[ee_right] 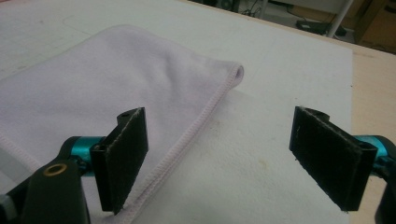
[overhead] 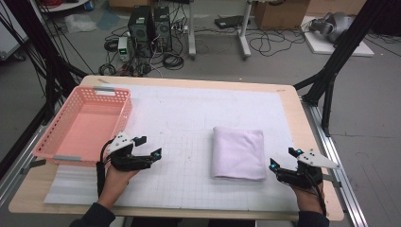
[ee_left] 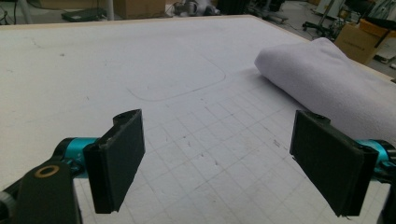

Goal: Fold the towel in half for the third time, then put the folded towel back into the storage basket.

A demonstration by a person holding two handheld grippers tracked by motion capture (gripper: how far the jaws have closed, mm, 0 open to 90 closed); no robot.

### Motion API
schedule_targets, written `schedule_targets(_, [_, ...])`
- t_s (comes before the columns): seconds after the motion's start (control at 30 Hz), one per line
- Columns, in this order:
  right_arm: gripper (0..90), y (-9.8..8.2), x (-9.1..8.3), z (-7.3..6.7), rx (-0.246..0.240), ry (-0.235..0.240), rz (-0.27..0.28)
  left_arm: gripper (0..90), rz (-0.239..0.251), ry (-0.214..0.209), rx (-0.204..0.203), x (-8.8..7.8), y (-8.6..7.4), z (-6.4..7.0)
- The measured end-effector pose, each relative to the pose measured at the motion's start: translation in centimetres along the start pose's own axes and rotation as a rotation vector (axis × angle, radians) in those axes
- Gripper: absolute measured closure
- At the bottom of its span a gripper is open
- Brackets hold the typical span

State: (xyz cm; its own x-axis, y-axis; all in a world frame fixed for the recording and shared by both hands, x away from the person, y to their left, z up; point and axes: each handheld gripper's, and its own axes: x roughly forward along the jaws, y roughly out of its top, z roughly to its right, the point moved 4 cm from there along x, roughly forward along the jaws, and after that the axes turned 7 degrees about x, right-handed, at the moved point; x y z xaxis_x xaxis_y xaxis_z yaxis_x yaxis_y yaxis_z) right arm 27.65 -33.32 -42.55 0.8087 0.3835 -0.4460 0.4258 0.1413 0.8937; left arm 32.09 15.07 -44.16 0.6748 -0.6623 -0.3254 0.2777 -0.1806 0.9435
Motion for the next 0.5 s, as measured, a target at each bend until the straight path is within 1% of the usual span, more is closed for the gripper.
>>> schedule_targets(0.17, [18.2, -0.27, -0.04, 0.28, 0.008, -0.006, -0.009, 18.6, -0.003, -0.008, 0.0, 0.07, -0.03, 0.23])
schedule_targets(0.37, [18.2, -0.25, -0.08, 0.36, 0.008, -0.015, -0.006, 18.8, -0.018, -0.021, -0.002, 0.43, -0.24, 0.38])
schedule_targets(0.43, [18.2, -0.3, 0.02, 0.45, 0.008, -0.017, -0.008, 18.8, -0.019, -0.028, 0.0, 0.49, -0.25, 0.42])
schedule_targets(0.5, [18.2, -0.43, 0.07, 0.5, 0.007, -0.02, -0.014, 18.8, -0.018, -0.039, -0.007, 0.57, -0.21, 0.52])
